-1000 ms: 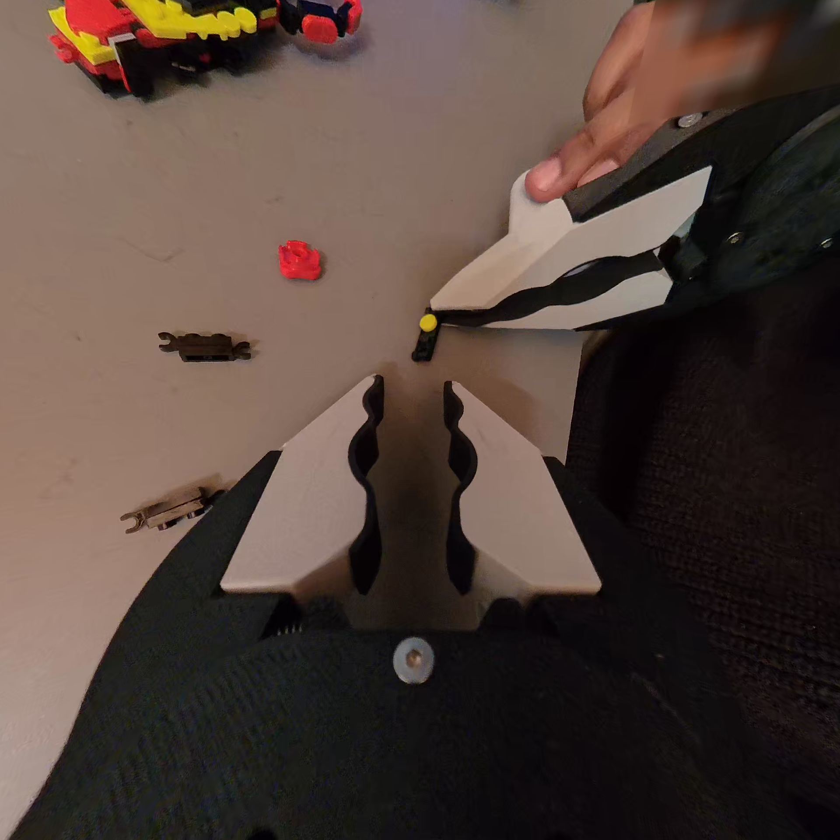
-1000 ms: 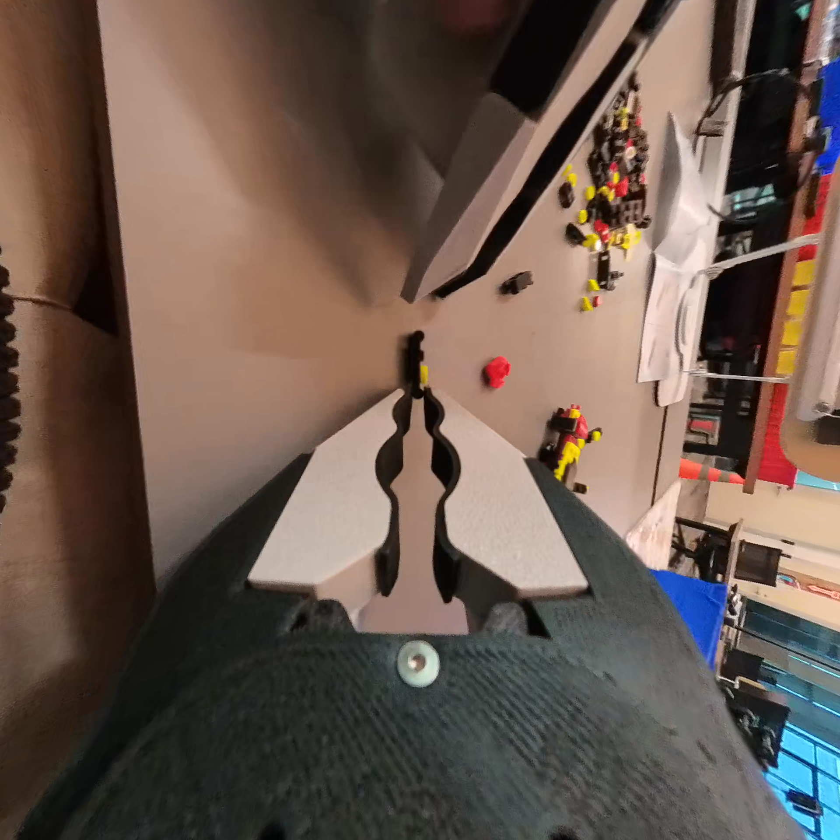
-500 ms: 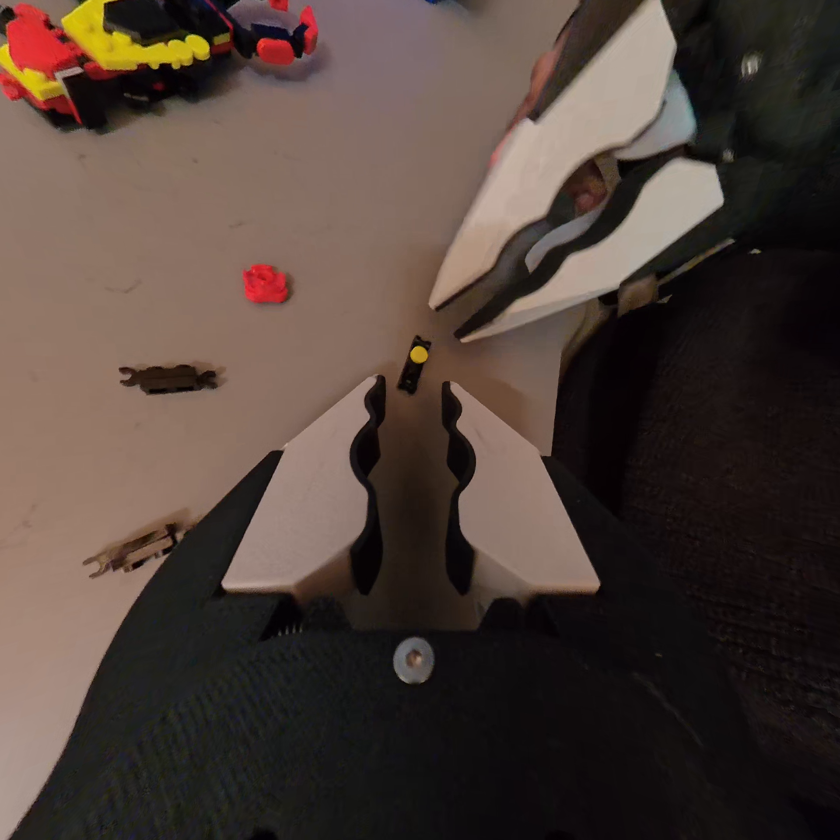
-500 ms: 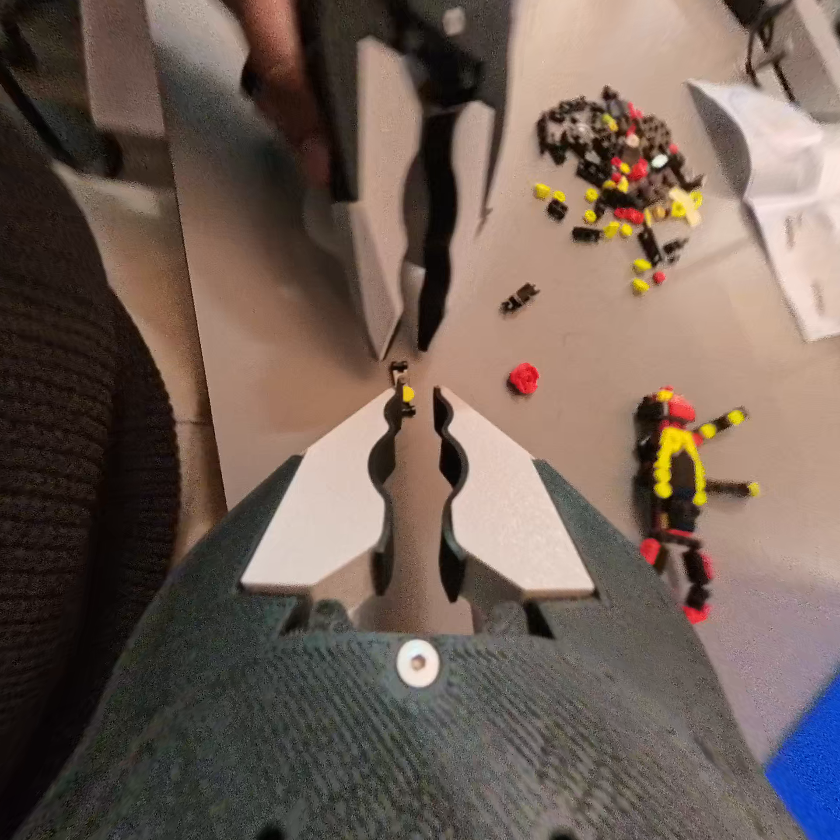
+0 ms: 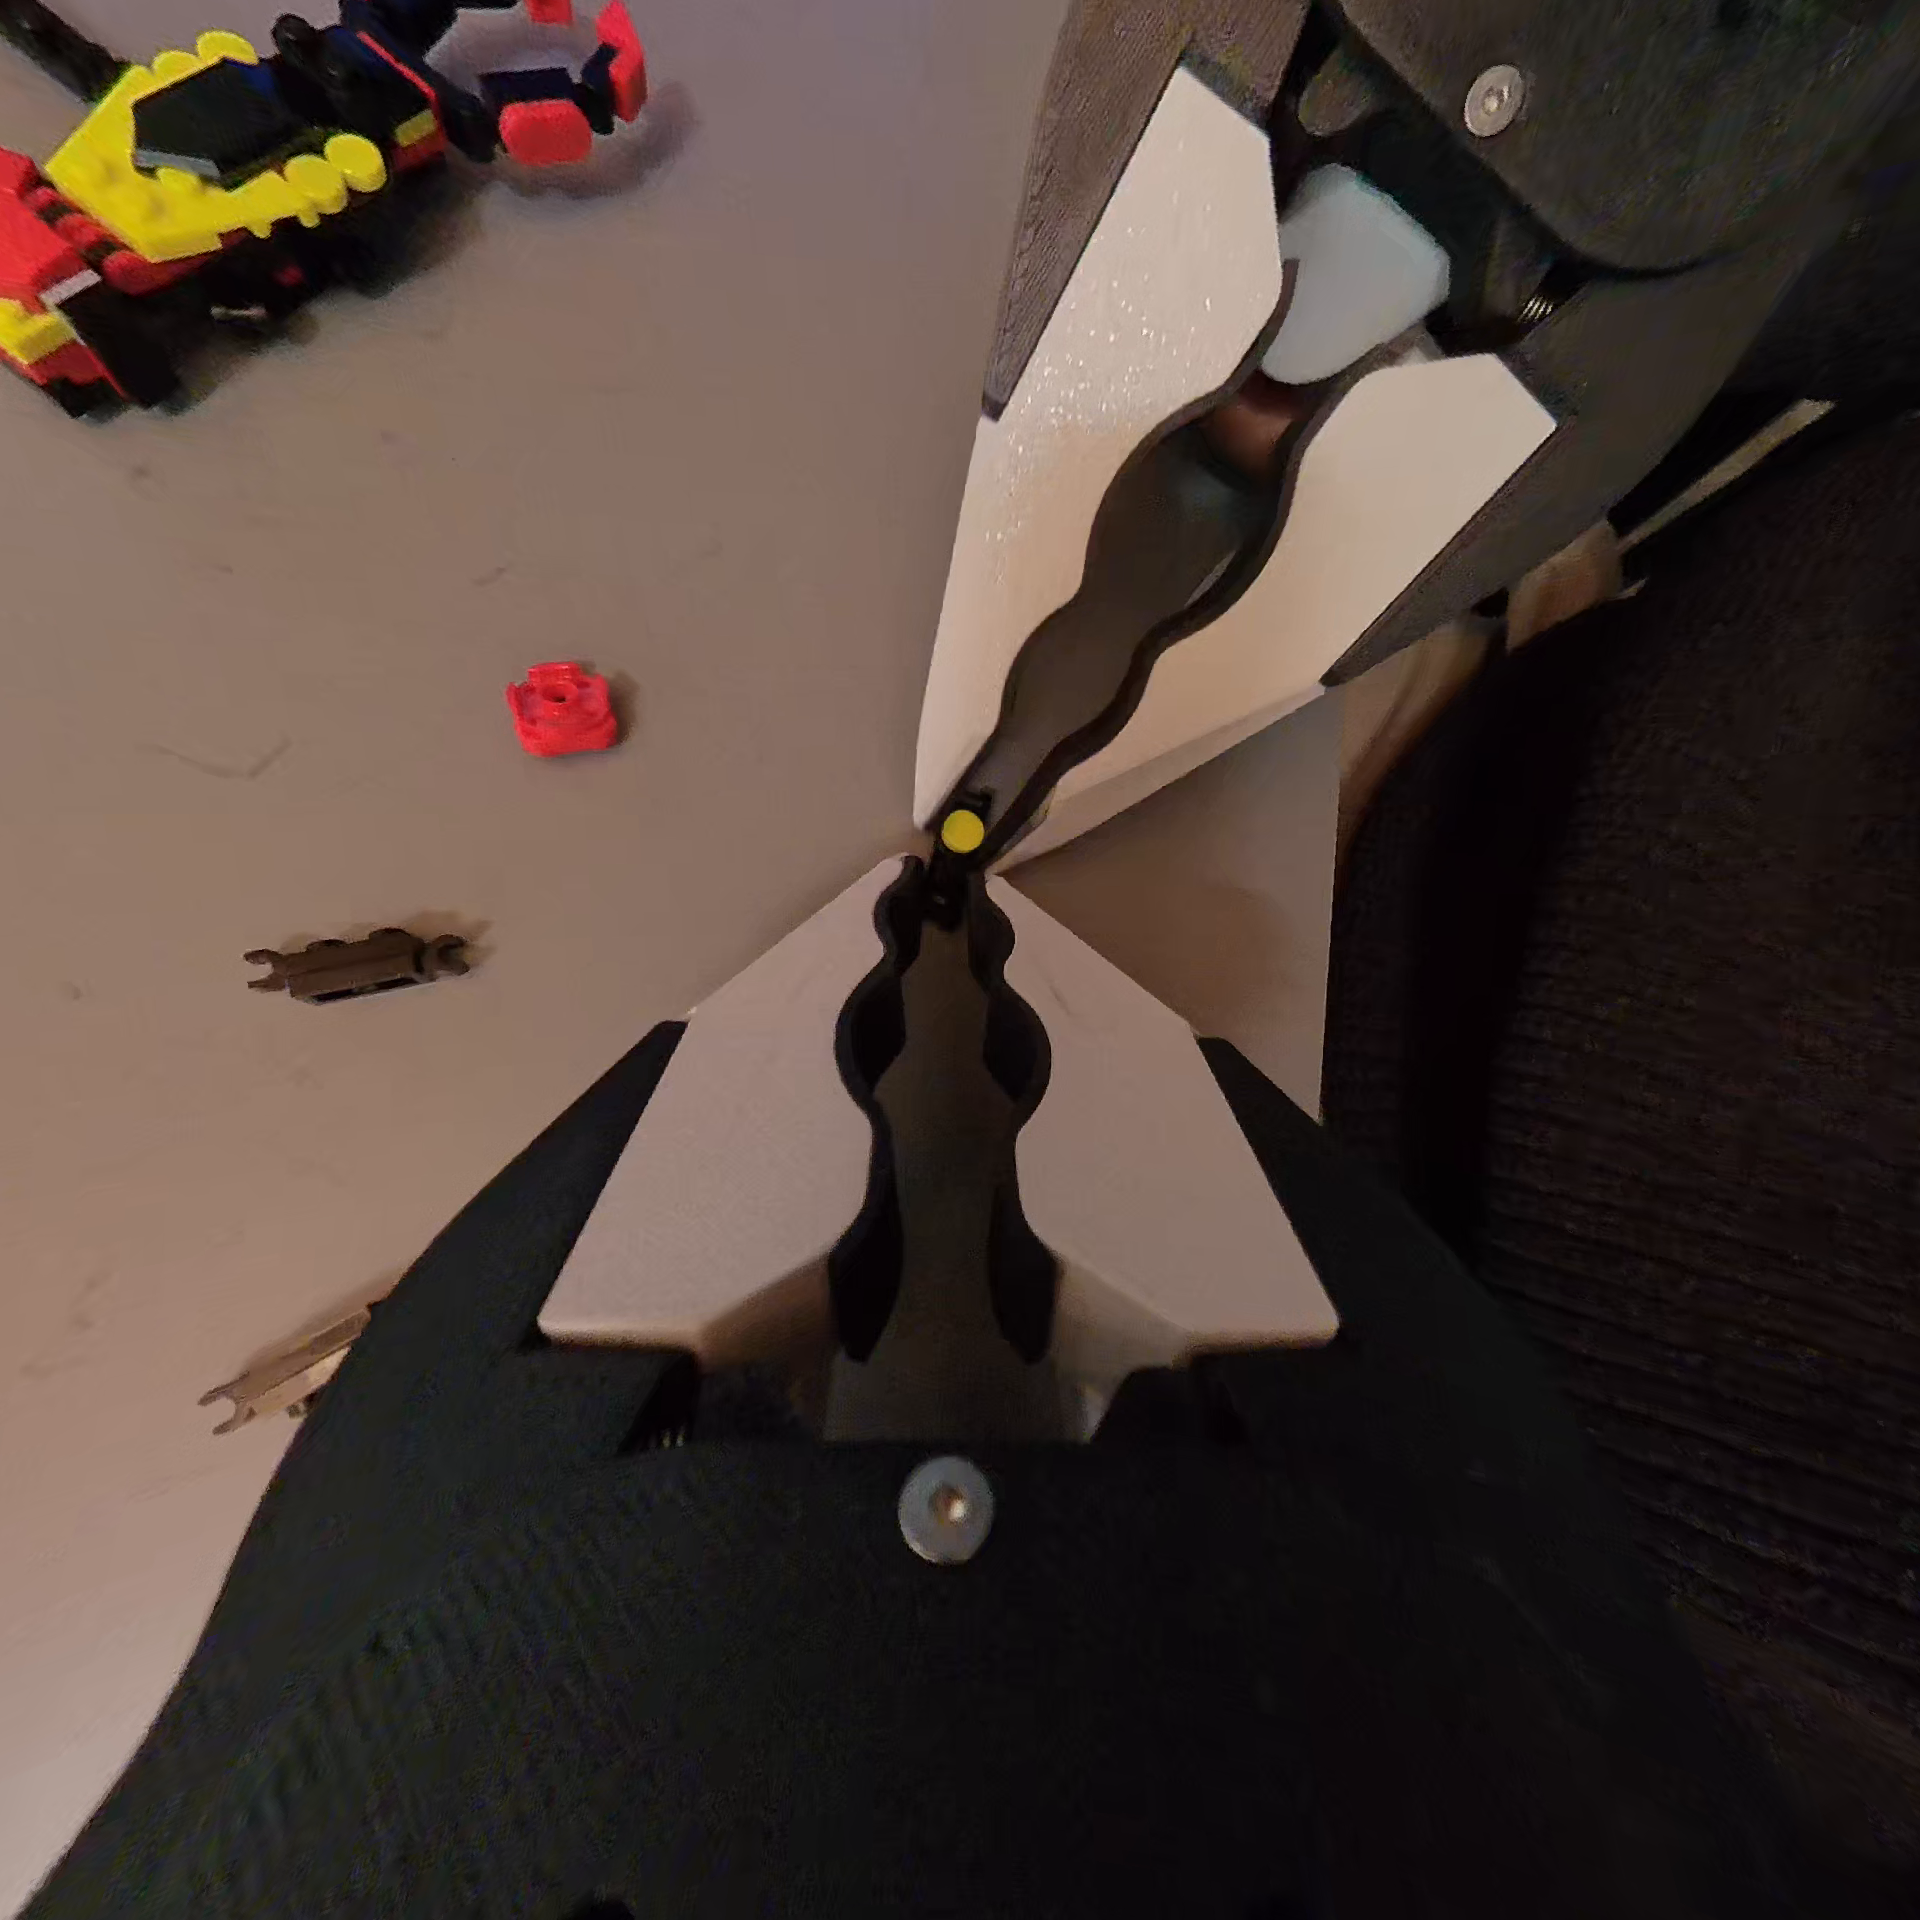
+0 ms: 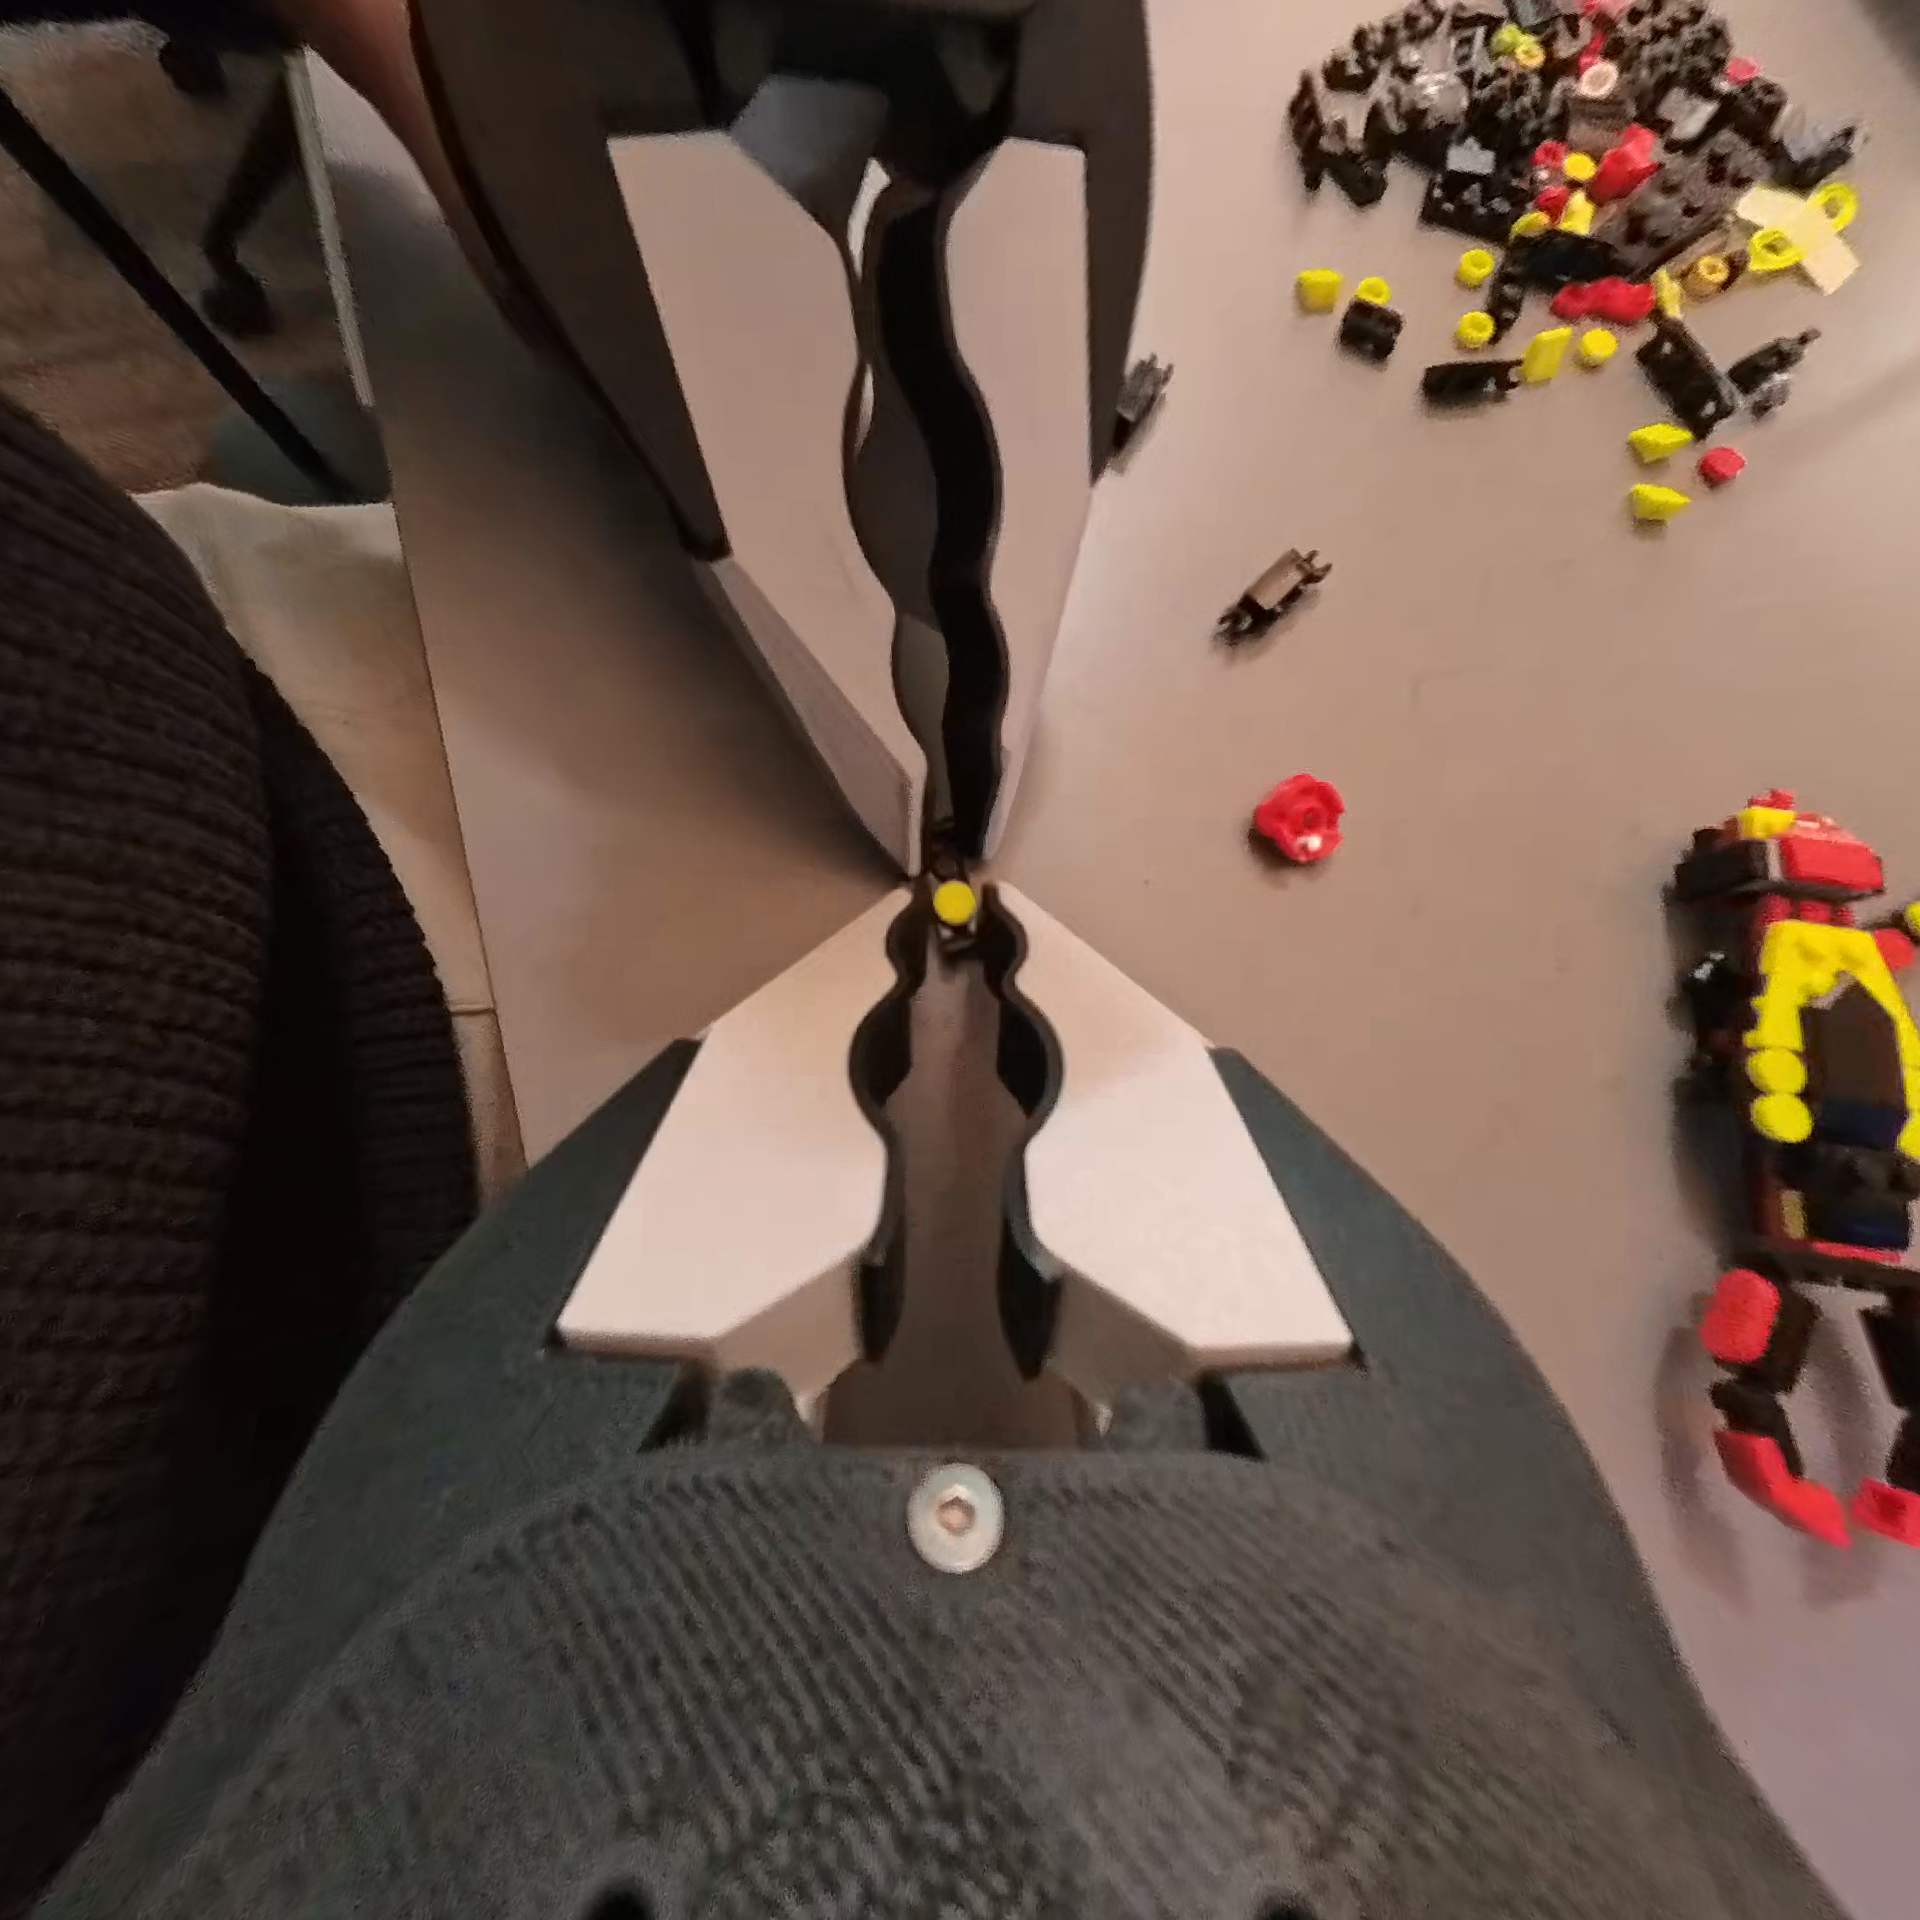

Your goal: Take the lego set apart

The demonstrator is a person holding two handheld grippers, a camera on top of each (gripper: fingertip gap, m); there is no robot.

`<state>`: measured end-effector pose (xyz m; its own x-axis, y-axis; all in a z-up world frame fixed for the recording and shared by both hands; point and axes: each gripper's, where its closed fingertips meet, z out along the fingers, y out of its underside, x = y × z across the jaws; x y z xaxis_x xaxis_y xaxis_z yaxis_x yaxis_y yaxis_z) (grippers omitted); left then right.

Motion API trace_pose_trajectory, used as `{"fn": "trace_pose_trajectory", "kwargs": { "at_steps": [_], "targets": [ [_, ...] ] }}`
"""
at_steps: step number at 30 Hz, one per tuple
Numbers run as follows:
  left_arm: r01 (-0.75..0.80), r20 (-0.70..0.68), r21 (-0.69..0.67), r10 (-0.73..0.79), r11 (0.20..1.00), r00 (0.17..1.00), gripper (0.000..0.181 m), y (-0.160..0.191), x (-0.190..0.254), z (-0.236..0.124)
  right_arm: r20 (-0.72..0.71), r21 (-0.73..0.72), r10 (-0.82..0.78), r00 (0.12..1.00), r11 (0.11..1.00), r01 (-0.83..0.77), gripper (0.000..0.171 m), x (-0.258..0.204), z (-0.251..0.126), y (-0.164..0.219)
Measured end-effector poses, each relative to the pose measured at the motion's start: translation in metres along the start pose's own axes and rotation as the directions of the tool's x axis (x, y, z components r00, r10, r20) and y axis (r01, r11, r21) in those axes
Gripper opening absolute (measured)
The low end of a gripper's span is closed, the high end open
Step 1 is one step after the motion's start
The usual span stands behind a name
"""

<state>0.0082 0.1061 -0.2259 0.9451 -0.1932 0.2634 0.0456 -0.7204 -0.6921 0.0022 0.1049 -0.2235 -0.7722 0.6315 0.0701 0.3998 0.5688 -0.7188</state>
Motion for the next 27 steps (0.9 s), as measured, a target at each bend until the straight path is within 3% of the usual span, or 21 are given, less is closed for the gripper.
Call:
{"fn": "trace_pose_trajectory", "kwargs": {
  "at_steps": [11,14,21,22,24,27],
  "targets": [
    [-0.052,0.037,-0.075,0.055,0.996,0.998,0.007,0.002,0.001,0.0,0.075,0.013,0.131,0.989,0.991,-0.132,0.006,-0.001,0.0,-0.001],
    [-0.011,0.018,-0.065,0.012,0.998,1.0,0.007,0.002,0.002,-0.001,0.12,0.052,0.224,0.967,0.972,-0.231,0.006,-0.001,-0.001,-0.005],
    [0.061,0.027,-0.072,-0.06,0.996,0.998,0.007,0.0,0.002,-0.002,0.119,0.106,0.212,0.97,0.969,-0.225,0.004,0.001,-0.004,-0.012],
    [0.061,0.044,-0.085,-0.058,0.995,0.997,0.007,0.001,0.0,0.0,0.14,0.15,0.212,0.967,0.961,-0.232,0.0,-0.001,-0.007,-0.019],
    [0.062,-0.025,-0.092,-0.064,0.994,0.998,0.007,0.0,0.015,0.008,0.231,0.402,0.303,0.925,0.836,-0.374,0.0,0.012,-0.039,-0.067],
    [0.037,-0.04,-0.091,-0.041,0.995,0.998,0.007,-0.003,0.021,0.013,0.005,0.344,0.266,0.964,0.905,-0.252,0.0,0.046,-0.048,-0.048]
  ]
}}
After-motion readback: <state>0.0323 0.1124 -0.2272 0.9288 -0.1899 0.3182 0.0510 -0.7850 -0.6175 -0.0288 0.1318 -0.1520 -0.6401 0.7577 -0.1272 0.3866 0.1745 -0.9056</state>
